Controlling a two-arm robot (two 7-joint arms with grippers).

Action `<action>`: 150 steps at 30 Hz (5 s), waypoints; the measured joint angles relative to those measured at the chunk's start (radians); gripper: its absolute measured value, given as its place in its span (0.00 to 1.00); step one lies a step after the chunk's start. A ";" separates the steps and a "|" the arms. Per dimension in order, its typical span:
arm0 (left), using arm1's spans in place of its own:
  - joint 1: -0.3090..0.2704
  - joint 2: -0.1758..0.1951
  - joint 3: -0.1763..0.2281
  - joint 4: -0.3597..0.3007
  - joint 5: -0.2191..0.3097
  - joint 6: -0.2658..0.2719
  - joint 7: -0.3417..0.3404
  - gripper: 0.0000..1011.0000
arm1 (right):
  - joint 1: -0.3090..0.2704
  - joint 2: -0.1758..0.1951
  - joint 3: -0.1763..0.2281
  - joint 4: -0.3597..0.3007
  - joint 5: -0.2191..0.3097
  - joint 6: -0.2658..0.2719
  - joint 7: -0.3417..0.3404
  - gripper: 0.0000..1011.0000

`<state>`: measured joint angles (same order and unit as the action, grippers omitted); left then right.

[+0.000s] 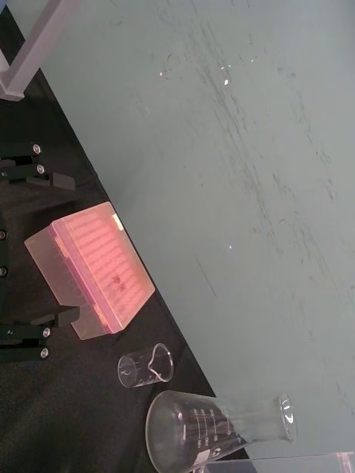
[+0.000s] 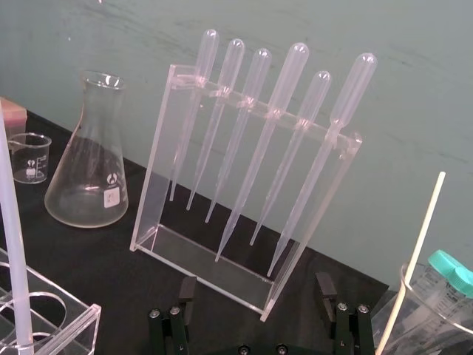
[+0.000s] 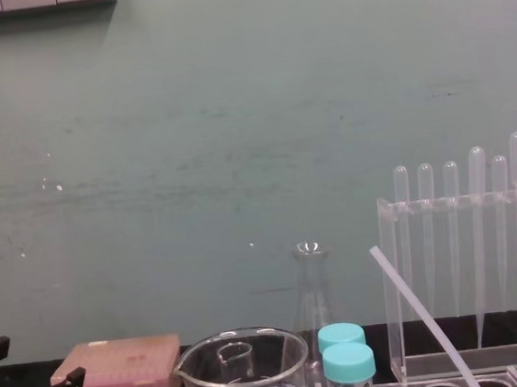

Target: Pick up the stirring rod with one hand, then place it down.

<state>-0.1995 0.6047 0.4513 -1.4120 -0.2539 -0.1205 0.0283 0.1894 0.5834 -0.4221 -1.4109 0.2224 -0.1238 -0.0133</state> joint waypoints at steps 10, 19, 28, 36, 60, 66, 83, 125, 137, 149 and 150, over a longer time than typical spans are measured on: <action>0.000 0.000 0.000 0.000 0.000 0.000 0.000 0.99 | -0.018 -0.017 0.036 -0.020 -0.068 -0.147 -0.034 0.99; 0.000 0.000 0.000 0.000 0.000 0.000 0.000 0.99 | 0.003 -0.034 0.026 -0.044 -0.102 -0.275 0.019 0.99; 0.000 0.000 0.000 0.000 0.000 0.000 0.000 0.99 | 0.039 -0.059 -0.001 -0.047 -0.081 -0.332 0.128 0.99; 0.000 0.000 0.000 0.000 0.000 0.000 0.000 0.99 | 0.077 -0.082 -0.026 -0.021 0.070 -0.271 0.306 0.99; 0.000 0.000 0.000 0.000 0.000 0.000 0.000 0.99 | 0.166 -0.123 -0.039 0.051 0.222 0.064 0.499 0.99; 0.000 0.000 0.000 0.000 0.000 0.000 0.000 0.99 | 0.167 -0.123 -0.038 0.051 0.223 0.063 0.499 0.99; 0.000 0.000 0.000 0.000 0.000 0.000 0.000 0.99 | 0.167 -0.122 -0.038 0.051 0.226 0.062 0.500 0.86; 0.000 0.000 0.000 0.000 0.000 0.000 0.000 0.99 | 0.149 -0.145 0.013 0.049 0.253 -0.025 0.529 0.07; 0.000 0.000 0.000 0.000 0.000 0.000 0.000 0.99 | 0.153 -0.199 0.098 0.060 0.309 -0.242 0.631 0.07; 0.000 0.000 0.000 0.000 0.000 0.000 0.000 0.99 | 0.158 -0.208 0.129 0.126 0.371 -0.307 0.734 0.07; 0.000 0.000 0.000 0.000 0.000 0.000 0.000 0.99 | 0.157 -0.207 0.129 0.128 0.364 -0.308 0.729 0.07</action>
<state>-0.1995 0.6047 0.4514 -1.4120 -0.2539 -0.1205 0.0283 0.3466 0.3760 -0.2933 -1.2830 0.5864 -0.4317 0.7161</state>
